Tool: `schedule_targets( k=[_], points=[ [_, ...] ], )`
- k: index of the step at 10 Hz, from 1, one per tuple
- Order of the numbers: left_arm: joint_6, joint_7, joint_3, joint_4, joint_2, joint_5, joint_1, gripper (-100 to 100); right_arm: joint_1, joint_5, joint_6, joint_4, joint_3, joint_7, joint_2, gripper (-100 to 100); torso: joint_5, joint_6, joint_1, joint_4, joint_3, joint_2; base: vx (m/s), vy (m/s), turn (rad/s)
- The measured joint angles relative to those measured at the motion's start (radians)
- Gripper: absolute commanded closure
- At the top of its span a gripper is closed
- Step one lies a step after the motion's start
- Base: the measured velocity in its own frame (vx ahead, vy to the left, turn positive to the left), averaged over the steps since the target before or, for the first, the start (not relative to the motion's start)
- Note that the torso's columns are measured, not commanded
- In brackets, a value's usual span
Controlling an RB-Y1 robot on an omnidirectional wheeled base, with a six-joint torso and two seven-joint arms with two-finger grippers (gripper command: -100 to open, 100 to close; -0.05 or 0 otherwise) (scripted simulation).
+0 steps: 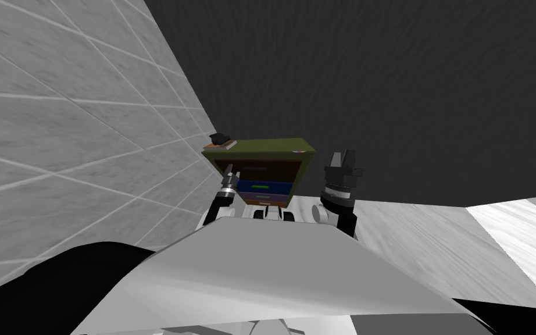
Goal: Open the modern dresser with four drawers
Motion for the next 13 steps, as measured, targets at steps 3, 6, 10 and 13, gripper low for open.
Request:
schedule_targets(
  k=[3,6,10,13],
  points=[
    [0.054,0.004,-0.015,-0.006,0.004,-0.007,0.003,-100,0.0,0.0,0.0,0.0,0.0,0.0,0.0,0,0.0,0.0,0.0,0.0,0.0,-0.001,-0.015,-0.023,-0.065],
    [0.112,0.007,-0.035,-0.019,0.013,-0.015,0.015,-100,0.0,0.0,0.0,0.0,0.0,0.0,0.0,0,0.0,0.0,0.0,0.0,0.0,0.0,-0.019,-0.024,-0.068],
    [0.16,0.013,-0.041,-0.042,0.028,-0.016,0.025,-100,0.0,0.0,0.0,0.0,0.0,0.0,0.0,0,0.0,0.0,0.0,-0.001,-0.003,-0.005,0.028,-0.012,-0.025],
    [0.161,0.014,-0.043,-0.051,0.029,-0.016,0.03,100,0.0,0.0,0.0,0.0,0.0,0.0,0.0,0,0.001,0.0,0.001,0.001,0.003,0.005,-0.084,-0.002,0.017]
  ],
)
